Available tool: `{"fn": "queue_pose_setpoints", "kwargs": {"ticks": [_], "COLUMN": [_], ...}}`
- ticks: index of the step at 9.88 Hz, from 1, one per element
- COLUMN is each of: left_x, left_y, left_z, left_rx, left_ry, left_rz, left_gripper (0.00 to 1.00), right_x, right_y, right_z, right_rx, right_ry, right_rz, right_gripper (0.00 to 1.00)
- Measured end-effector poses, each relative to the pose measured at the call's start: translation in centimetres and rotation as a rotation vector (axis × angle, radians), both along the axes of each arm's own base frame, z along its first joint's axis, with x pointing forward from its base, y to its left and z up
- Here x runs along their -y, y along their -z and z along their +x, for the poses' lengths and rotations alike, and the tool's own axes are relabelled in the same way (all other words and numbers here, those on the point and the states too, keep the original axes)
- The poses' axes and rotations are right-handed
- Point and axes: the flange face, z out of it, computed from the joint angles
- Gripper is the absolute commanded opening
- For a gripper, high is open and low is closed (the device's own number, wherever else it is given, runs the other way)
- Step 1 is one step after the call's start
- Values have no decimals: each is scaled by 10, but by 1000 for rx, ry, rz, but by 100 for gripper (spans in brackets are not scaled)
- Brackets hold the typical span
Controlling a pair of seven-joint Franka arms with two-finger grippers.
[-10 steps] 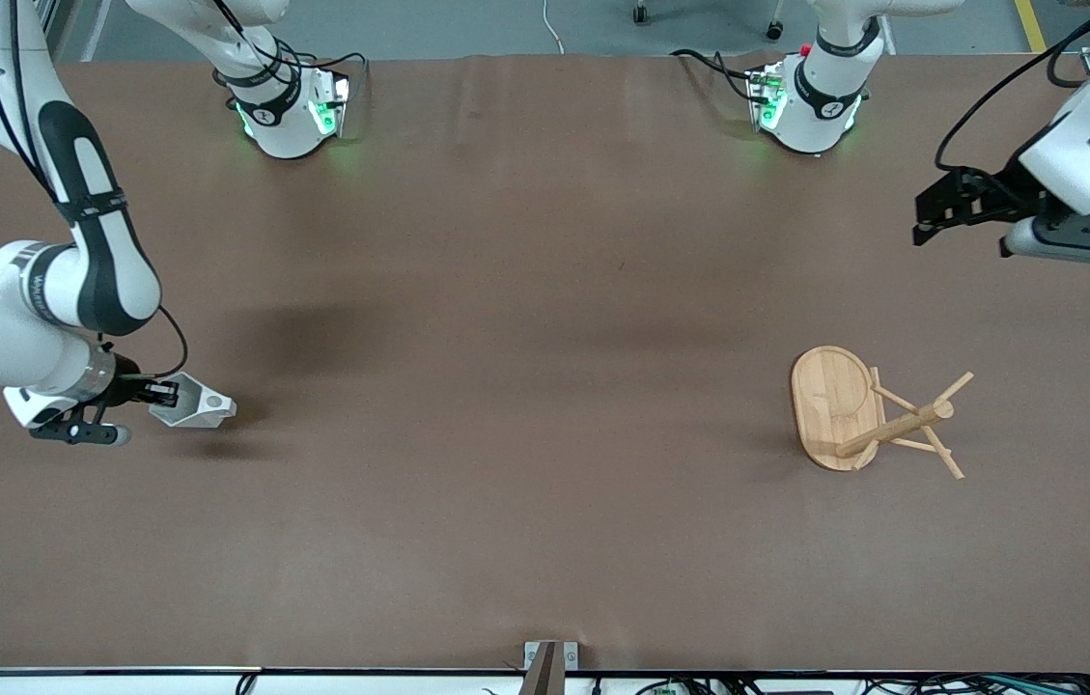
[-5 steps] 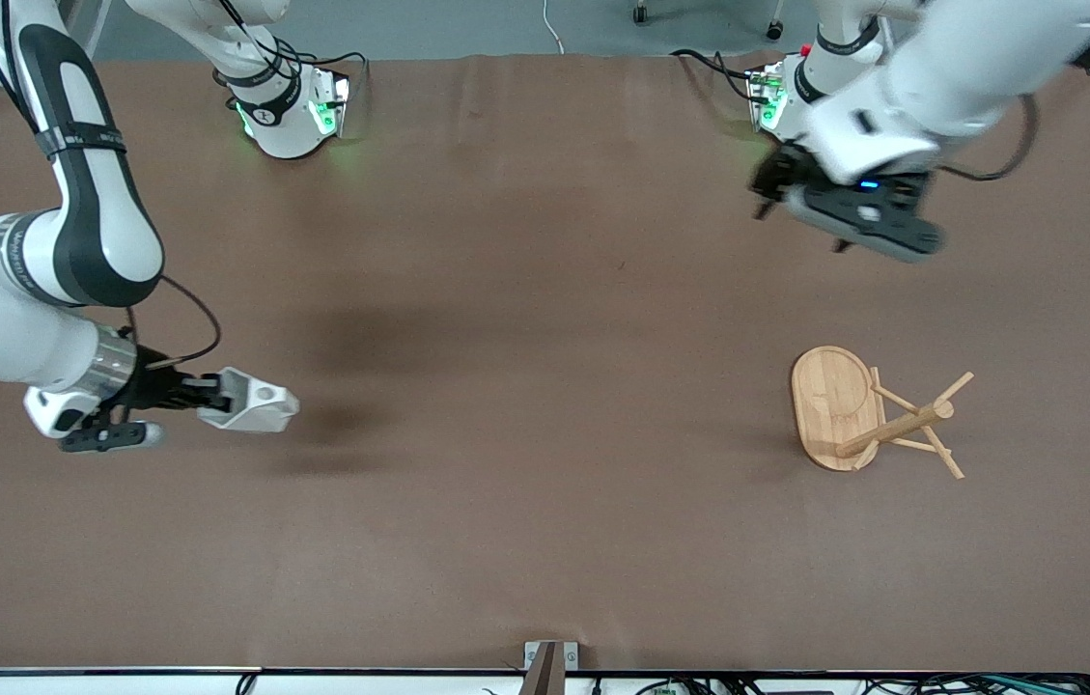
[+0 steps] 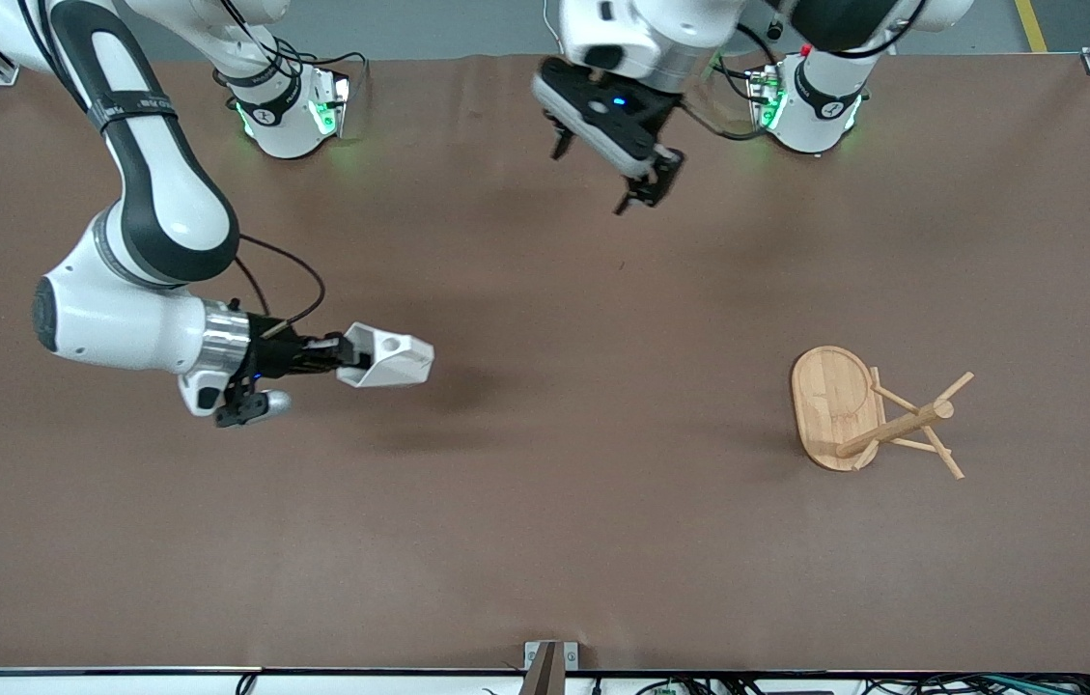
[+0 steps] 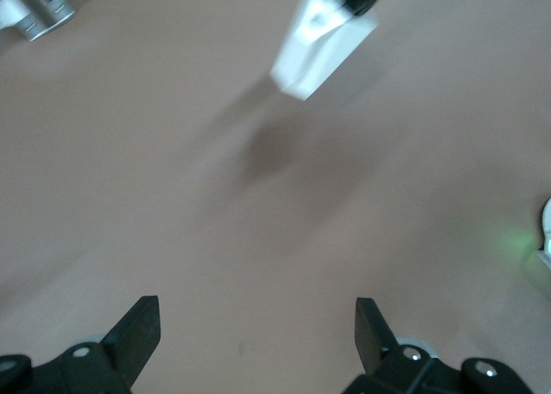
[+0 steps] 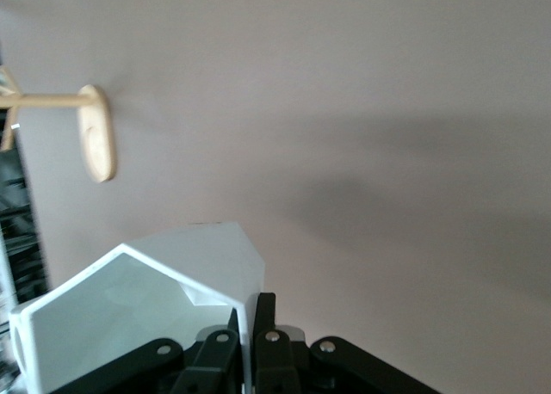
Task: Hang cup on rack
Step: 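Lift the cup with the right gripper while the left gripper approaches, then grasp the cup with the left gripper beside the right gripper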
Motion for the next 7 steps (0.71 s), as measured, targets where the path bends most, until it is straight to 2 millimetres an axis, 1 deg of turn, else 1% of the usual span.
{"fn": "queue_pose_setpoints", "kwargs": {"ticks": [1,2,3,5,7], "left_x": [21,35,43,47,48], "left_y": [13,28,40,62,84], "left_z": [-3,0,6,18,16], "left_rx": [39,79,124,205,209], "left_ry": [45,100,172,271,291], "left_rz": [-16,-27,-36,-53,-59], "left_gripper": [100,100,100,100,100], "right_x": [-15,-23,-28,-33,-46], "right_y": [-1,-1,2,9,7], "right_z": [-8,-15,-22,-32,-38], "right_rx": [-29,-54,-64,-71,-84], "right_ry": [-31,-68,-103,-139,-132], "right_rz": [52,107,153,230,292], "right_gripper": [1,1,1,1,1]}}
